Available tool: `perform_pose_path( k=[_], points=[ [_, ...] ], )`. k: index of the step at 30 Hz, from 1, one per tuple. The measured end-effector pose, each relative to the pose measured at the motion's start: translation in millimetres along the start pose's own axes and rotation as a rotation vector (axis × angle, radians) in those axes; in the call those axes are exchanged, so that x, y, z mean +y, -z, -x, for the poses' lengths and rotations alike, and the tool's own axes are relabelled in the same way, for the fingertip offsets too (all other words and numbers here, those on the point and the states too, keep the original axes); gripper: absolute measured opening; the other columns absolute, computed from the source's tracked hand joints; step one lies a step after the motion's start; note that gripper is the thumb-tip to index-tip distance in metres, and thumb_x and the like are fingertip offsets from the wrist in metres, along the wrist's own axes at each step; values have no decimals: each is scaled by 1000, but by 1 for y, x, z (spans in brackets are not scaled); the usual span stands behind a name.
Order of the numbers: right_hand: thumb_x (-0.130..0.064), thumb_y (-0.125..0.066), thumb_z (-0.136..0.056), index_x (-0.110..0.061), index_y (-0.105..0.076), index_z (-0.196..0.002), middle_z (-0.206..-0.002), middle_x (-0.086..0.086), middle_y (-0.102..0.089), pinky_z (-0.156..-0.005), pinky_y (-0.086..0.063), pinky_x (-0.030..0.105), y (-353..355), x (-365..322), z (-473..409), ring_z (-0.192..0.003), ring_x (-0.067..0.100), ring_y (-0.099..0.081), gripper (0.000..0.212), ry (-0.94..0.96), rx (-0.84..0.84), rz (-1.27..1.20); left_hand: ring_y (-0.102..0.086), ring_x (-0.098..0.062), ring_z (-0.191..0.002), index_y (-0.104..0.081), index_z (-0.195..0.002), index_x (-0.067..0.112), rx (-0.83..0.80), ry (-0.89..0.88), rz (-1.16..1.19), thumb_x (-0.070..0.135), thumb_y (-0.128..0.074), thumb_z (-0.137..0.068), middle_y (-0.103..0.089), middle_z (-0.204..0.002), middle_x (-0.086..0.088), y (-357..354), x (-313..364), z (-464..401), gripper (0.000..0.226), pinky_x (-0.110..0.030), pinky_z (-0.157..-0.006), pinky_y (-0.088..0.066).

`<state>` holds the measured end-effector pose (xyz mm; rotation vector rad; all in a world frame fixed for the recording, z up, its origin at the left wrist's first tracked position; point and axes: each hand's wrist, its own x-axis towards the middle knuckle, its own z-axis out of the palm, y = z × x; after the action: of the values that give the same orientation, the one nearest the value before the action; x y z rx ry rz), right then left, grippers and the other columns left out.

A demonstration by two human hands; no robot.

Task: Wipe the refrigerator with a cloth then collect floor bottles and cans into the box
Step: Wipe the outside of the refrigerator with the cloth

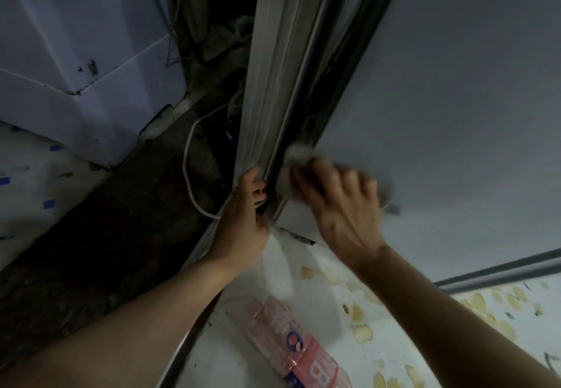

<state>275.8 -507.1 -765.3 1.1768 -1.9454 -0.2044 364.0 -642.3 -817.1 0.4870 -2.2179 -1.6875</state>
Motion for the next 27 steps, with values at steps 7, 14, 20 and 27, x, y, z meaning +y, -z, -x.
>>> perform_pose_path(
  k=[7,14,20,27],
  points=[
    [-17,-38,-94,-23,-65,-122,-124,4,-37,-73,-27,36,-12,7,-2,-96,25,-37,39,-5,161,44,-45,-10,-125,-24,-143,16,3,59,-17,-23,-44,-77,-42,-141,-4,0,-10,-2,79,-20,-99,-39],
    [-24,-54,-79,-27,-56,-131,-132,-6,-56,-83,-29,33,-57,-42,57,-106,22,-37,53,264,-209,56,-48,-11,-120,-33,-139,12,15,42,-98,-19,-48,-80,-46,-137,-7,-3,-20,-5,68,-16,-96,-37],
    [-26,-51,-74,-28,-53,-133,-134,-7,-51,-90,-29,32,-70,-59,70,-113,20,-36,60,353,-388,32,-41,-14,-129,-34,-140,15,-57,70,-126,-20,-39,-81,-42,-142,-5,-14,-13,-10,69,-25,-107,-33],
    [-17,-48,-86,-21,-65,-118,-125,-3,-59,-77,-33,32,-39,-18,64,-97,21,-44,37,218,-190,-109,-50,-16,-123,-31,-143,20,-127,71,-67,-12,-48,-84,-51,-137,-7,-32,-2,-13,69,-39,-104,-43]
  ],
)
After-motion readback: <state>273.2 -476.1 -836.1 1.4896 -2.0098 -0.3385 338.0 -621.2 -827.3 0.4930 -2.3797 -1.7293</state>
